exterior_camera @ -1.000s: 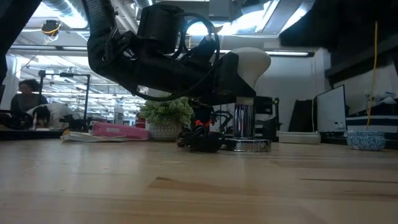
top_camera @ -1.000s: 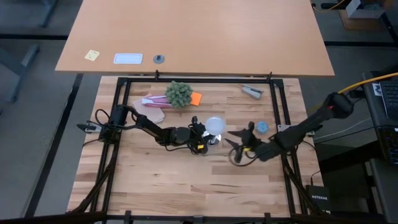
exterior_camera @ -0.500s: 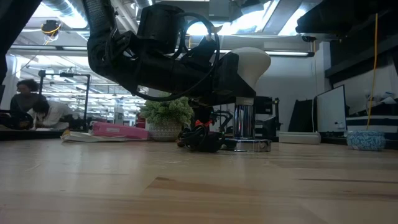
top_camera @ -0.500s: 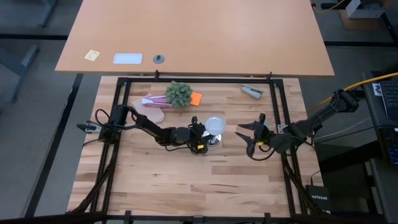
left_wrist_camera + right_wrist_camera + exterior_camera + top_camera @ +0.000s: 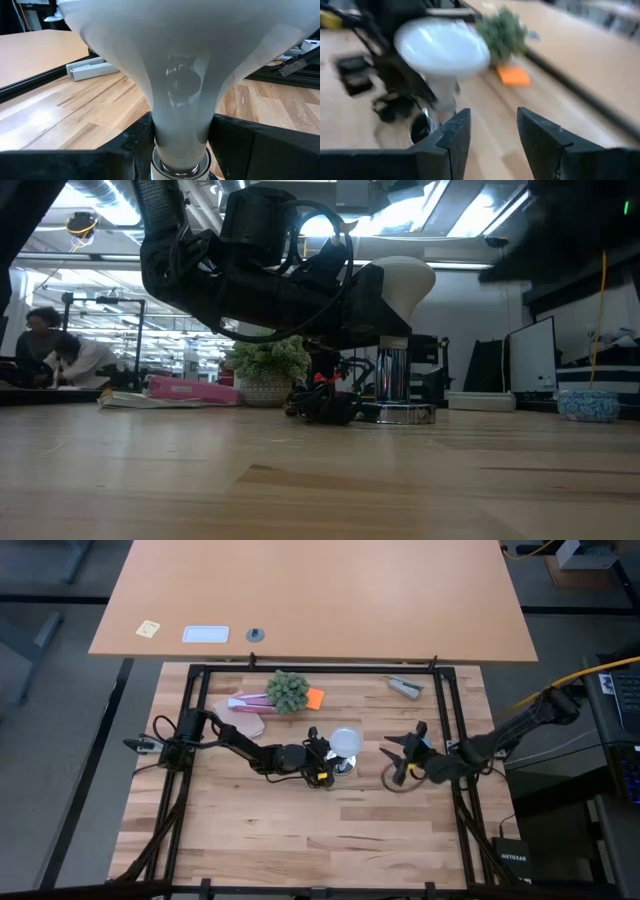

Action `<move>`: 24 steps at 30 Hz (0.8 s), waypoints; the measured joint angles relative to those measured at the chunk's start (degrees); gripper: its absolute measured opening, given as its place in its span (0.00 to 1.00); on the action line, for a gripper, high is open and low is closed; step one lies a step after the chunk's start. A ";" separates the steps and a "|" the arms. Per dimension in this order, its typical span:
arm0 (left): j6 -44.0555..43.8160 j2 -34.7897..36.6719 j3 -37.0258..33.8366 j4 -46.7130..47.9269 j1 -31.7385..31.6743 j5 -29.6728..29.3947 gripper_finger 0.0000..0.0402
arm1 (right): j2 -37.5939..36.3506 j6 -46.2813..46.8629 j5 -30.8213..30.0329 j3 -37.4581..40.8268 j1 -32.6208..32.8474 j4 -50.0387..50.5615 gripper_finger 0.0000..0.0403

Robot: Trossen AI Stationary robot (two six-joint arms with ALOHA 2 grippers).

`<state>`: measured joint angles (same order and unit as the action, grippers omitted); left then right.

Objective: Screw lightbulb
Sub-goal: Remove the lightbulb from the lamp

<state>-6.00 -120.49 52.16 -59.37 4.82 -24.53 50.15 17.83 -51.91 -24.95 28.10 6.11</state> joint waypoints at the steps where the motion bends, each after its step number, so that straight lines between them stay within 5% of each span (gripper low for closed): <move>1: 0.00 0.00 0.00 0.00 0.00 0.00 0.38 | 0.00 2.77 1.00 2.06 -1.00 -1.09 0.41; 11: 0.25 0.00 0.00 -0.02 0.00 0.02 0.38 | 8.72 11.60 13.56 21.34 -7.56 -40.96 0.41; 24: 0.38 0.00 0.00 -0.01 0.00 0.02 0.38 | 28.70 18.58 14.06 15.76 -10.24 -47.24 0.41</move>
<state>-5.62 -120.49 52.16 -59.39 4.82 -24.51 78.85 36.41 -37.86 -9.18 17.87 -41.13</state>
